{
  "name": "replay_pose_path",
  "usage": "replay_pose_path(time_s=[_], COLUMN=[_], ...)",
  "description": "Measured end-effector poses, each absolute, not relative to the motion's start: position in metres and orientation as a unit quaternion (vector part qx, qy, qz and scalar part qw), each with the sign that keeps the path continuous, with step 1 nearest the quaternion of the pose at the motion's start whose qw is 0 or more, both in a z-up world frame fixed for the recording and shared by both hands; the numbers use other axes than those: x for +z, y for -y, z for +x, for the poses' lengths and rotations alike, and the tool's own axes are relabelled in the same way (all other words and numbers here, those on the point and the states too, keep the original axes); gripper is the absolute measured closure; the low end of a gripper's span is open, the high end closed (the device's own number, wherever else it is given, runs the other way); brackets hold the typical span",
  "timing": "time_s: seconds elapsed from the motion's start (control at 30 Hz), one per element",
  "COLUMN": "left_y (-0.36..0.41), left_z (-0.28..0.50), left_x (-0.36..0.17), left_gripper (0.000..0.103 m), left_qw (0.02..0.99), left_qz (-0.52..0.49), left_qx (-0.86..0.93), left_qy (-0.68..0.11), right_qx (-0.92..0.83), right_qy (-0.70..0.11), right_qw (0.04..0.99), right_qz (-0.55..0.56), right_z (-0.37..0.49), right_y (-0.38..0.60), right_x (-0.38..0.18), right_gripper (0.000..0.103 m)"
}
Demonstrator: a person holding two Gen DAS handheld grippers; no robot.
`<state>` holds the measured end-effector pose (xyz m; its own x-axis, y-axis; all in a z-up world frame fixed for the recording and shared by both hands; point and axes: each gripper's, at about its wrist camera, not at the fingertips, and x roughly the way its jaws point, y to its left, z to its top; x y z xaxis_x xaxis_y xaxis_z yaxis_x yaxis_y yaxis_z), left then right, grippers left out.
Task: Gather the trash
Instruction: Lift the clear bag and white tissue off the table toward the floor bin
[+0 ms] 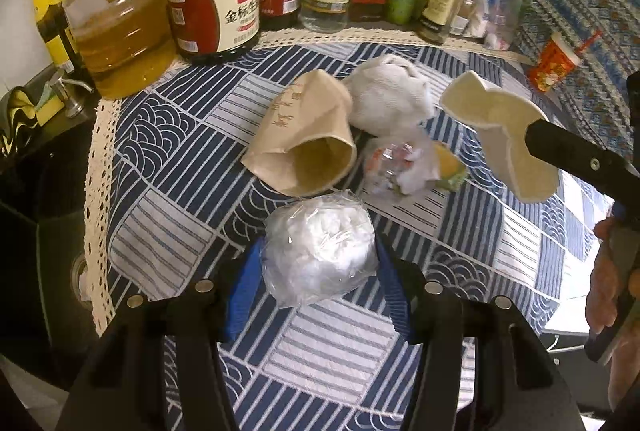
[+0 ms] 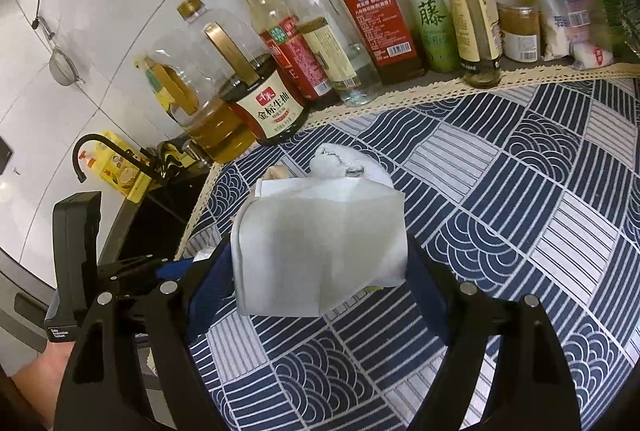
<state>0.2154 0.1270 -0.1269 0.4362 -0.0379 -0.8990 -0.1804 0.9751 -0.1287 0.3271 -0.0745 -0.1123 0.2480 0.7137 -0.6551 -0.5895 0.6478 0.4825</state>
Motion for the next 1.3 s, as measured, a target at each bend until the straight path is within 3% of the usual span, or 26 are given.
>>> replay_pose_path(time_s=[0.93,1.3], left_y=[-0.097,-0.086], left_z=[0.098,0.059], left_x=[-0.056,-0.046], left_gripper=[0.050,0.050], left_qw=[0.888,0.894], left_qz=[-0.107,-0.108], left_qx=[0.014,0.004], left_qy=[-0.447,-0.436], right_qx=[0.421,0.422], right_qy=[-0.408,-0.412], right_qw=[0.805,0.803], right_qz=[0.085,0.090], right_z=[0.202,0.157], right_y=[0.112,0.118], right_x=[-0.043,-0.044], right_gripper=[0.023,0.023])
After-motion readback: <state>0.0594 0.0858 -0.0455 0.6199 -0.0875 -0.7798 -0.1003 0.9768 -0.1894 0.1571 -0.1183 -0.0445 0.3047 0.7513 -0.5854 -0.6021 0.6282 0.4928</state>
